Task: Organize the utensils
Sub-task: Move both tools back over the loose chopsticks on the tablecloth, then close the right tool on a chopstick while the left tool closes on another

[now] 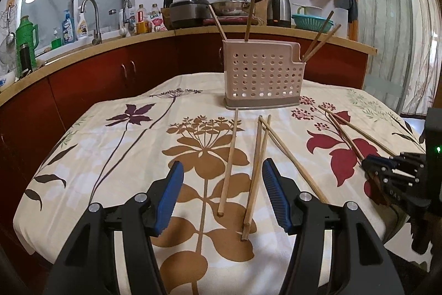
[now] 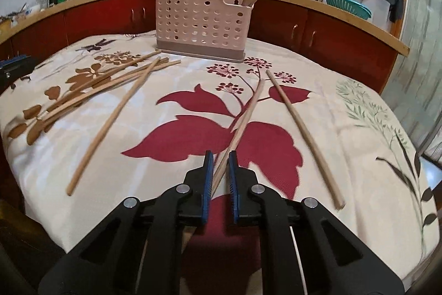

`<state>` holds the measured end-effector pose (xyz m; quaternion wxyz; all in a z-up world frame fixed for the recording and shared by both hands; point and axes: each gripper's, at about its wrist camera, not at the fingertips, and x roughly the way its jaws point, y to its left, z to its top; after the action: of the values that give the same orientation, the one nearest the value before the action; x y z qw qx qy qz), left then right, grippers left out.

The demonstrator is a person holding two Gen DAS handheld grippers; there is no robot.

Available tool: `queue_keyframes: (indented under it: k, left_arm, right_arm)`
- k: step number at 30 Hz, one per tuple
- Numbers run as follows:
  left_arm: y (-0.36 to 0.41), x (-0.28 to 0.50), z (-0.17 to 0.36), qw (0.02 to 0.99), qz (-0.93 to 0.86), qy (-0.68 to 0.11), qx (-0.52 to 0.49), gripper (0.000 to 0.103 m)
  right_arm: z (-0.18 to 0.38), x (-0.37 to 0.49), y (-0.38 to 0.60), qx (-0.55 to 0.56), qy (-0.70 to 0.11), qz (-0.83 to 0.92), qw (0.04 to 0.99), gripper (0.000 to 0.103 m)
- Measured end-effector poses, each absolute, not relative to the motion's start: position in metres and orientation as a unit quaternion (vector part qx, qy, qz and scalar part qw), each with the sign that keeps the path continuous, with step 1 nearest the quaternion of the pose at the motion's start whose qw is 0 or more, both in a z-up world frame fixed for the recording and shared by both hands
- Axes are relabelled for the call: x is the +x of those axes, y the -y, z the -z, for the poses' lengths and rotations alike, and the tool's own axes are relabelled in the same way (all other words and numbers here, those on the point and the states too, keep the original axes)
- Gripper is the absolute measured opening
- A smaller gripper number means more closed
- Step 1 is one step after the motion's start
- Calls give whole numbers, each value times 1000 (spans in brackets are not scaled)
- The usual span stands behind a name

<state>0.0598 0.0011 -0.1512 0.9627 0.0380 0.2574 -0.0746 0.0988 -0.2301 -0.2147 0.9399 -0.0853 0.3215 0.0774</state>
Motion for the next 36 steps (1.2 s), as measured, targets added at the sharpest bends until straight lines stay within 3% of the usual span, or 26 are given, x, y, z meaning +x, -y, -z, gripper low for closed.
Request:
queue_keyframes:
  k: [25,31,36]
  left_arm:
    - [-5,67,161,959,66,-274,38,58]
    - [-5,69,167,956,66,-282,40,58]
    - [-7,73,170,954,66,-289,42,58]
  right_arm:
    - [217,56,256,-43,-319,-55,945,22]
    - [220,54,266,-26,-313,-68,947,8]
    - [220,55,267,-15,-310,-76,947,6]
